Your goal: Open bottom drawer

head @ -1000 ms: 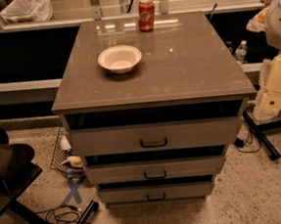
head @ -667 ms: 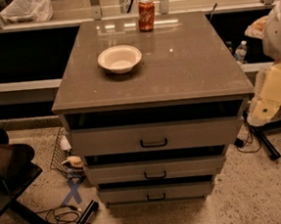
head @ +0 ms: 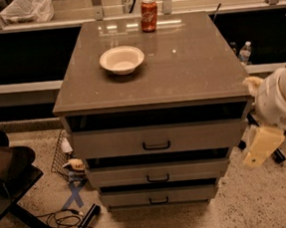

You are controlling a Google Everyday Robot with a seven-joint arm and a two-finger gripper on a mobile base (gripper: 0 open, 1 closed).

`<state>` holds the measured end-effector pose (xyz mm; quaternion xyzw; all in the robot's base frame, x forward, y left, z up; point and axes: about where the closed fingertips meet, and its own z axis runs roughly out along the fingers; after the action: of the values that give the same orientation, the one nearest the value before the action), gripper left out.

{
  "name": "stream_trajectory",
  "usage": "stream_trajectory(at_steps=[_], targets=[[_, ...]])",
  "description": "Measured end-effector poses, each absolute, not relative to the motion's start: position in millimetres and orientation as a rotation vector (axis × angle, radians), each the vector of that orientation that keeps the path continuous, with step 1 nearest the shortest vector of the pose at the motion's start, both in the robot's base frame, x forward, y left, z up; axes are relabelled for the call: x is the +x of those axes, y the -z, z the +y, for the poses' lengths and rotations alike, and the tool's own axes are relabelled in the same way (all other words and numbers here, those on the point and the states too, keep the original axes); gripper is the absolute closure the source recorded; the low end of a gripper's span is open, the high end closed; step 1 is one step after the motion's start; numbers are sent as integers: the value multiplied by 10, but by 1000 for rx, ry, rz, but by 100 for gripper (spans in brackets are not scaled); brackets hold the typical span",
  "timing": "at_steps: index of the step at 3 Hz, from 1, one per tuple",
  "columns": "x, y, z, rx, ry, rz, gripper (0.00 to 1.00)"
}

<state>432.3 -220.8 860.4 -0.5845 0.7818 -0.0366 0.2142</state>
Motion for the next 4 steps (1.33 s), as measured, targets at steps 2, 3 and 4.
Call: stream_trajectory(at_steps=[2, 3, 4], targets=[[4330, -7038, -2236, -1592, 44, 2113, 0], [4437, -7198, -2242, -1566, 90, 2086, 0], [4419, -7136, -2238, -1575, 78, 2091, 0]])
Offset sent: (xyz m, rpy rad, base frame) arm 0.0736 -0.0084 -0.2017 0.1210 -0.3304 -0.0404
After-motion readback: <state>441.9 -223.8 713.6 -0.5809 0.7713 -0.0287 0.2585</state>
